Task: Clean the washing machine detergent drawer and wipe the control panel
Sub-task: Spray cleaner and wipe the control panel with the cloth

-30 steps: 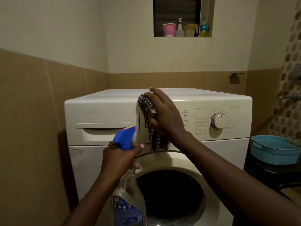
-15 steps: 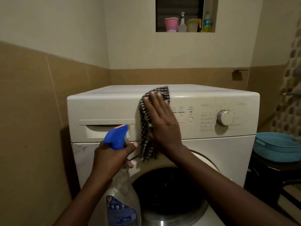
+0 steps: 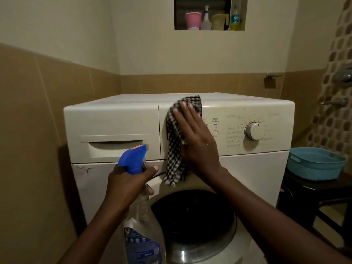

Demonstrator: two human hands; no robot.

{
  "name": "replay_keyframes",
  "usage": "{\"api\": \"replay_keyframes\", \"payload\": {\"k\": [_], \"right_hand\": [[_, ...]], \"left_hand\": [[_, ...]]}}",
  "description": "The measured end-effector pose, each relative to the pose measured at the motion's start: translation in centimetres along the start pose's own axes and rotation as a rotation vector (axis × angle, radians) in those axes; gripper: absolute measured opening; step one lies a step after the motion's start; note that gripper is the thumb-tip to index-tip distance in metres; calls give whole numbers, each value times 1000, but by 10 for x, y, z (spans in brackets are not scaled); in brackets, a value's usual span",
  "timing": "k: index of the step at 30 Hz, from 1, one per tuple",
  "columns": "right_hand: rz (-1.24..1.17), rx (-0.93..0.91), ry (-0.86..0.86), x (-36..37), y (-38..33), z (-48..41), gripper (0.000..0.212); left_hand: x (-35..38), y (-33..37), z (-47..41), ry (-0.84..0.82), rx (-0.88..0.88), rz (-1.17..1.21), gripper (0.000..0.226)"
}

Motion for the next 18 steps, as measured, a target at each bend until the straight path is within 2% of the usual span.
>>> {"api": "replay_keyframes", "payload": {"k": [5, 9, 14, 18], "right_hand": [[-50, 17, -11, 6, 13, 65, 66], [-78, 14, -57, 2, 11, 79, 74], [-87, 30, 41, 4, -1, 52, 49], [-84, -64, -81, 26, -26, 38, 39]], "left_hand": [[-4, -3, 3, 4, 9, 1, 20], [-8, -2, 4, 19, 10, -13, 19], [-7, 3, 5, 2, 18, -18, 19], [0, 12, 3, 4, 25, -7, 21]]}}
Point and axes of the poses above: each hand's wrist, its own z-axis away from the middle knuckle, its own x-axis out of the palm, y = z × x, the point moved 4 cm from there along -z, towards the middle knuckle, and after that the axes turned 13 degrees about -z, right-handed, at the moved point
